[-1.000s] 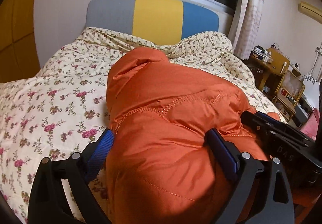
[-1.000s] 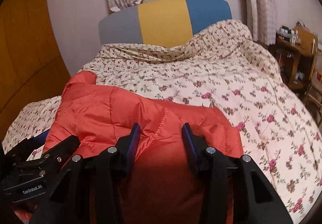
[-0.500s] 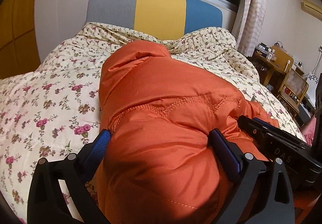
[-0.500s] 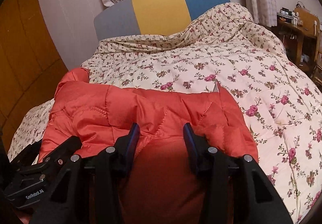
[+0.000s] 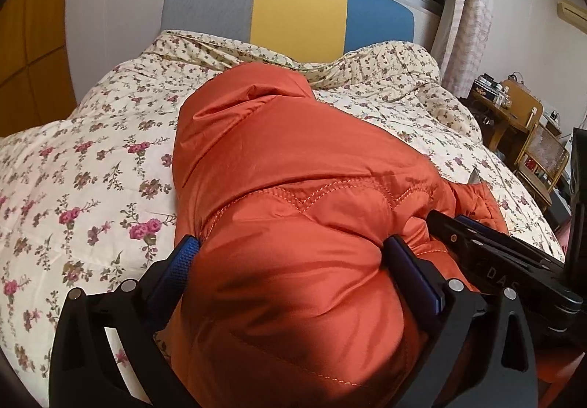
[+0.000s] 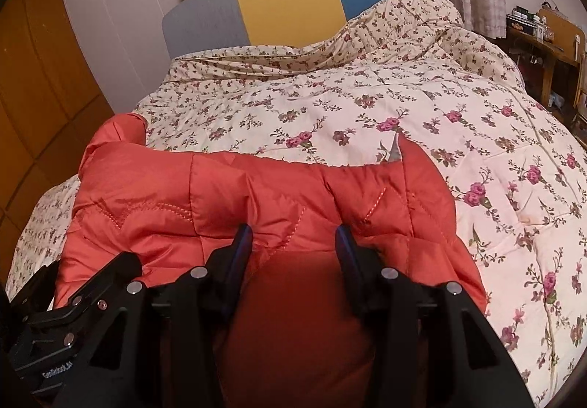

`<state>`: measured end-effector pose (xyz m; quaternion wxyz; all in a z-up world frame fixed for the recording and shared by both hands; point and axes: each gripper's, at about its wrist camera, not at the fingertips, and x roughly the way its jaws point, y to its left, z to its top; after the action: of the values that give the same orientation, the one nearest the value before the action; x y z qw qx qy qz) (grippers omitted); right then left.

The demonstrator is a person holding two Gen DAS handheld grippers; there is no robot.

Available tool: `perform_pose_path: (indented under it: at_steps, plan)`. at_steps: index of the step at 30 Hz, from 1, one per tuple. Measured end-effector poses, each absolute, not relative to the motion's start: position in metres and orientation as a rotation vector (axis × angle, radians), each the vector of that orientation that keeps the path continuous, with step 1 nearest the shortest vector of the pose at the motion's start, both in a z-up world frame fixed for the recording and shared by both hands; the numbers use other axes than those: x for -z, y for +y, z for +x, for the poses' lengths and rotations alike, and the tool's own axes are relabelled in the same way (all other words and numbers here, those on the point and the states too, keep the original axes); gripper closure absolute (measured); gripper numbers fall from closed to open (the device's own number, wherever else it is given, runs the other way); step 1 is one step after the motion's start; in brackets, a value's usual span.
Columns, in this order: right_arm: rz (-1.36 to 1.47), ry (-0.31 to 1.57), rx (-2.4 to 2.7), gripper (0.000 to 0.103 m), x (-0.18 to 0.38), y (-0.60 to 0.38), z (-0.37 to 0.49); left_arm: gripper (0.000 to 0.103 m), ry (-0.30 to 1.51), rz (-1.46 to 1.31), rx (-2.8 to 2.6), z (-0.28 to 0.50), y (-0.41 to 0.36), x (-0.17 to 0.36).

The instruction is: Fold large clothes

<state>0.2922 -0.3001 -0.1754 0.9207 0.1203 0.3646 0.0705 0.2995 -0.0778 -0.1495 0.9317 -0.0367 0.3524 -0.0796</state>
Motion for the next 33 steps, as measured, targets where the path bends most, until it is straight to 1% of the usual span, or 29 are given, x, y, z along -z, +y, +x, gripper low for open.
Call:
perform_pose_path:
  at_steps: [5,7,11,14,17,20,21,22,26,33]
  plan:
    - [0.264,0.72,-0.15,0.056,0.174,-0.303,0.287,0.004,0.719,-0.064,0.156,0.297,-0.08,0.146]
    - [0.269,0.698,-0.15,0.054,0.171,-0.305,0.282,0.004,0.737,-0.064,0.155,0.294,-0.078,0.138]
    - [0.351,0.589,-0.155,0.051,0.16,-0.321,0.256,0.004,0.736,-0.114,0.154,0.286,-0.075,0.112]
    - [0.373,0.612,-0.137,0.05,0.144,-0.329,0.253,0.004,0.708,-0.103,0.121,0.294,-0.078,0.087]
    - [0.337,0.685,-0.116,0.05,0.13,-0.331,0.271,0.004,0.693,-0.011,0.071,0.321,-0.097,0.074]
    - [0.3,0.749,-0.088,0.05,0.131,-0.332,0.293,0.003,0.773,0.101,0.05,0.352,-0.117,0.089]
    - [0.278,0.777,-0.082,0.05,0.137,-0.331,0.3,0.003,0.815,0.153,0.035,0.364,-0.124,0.102]
    - [0.266,0.794,-0.081,0.05,0.145,-0.329,0.302,0.003,0.819,0.182,0.028,0.367,-0.128,0.109]
    - [0.296,0.77,-0.05,0.049,0.166,-0.329,0.306,0.003,0.733,0.294,0.017,0.364,-0.139,0.126]
    - [0.295,0.769,-0.021,0.049,0.176,-0.329,0.319,0.003,0.73,0.269,0.022,0.375,-0.138,0.144]
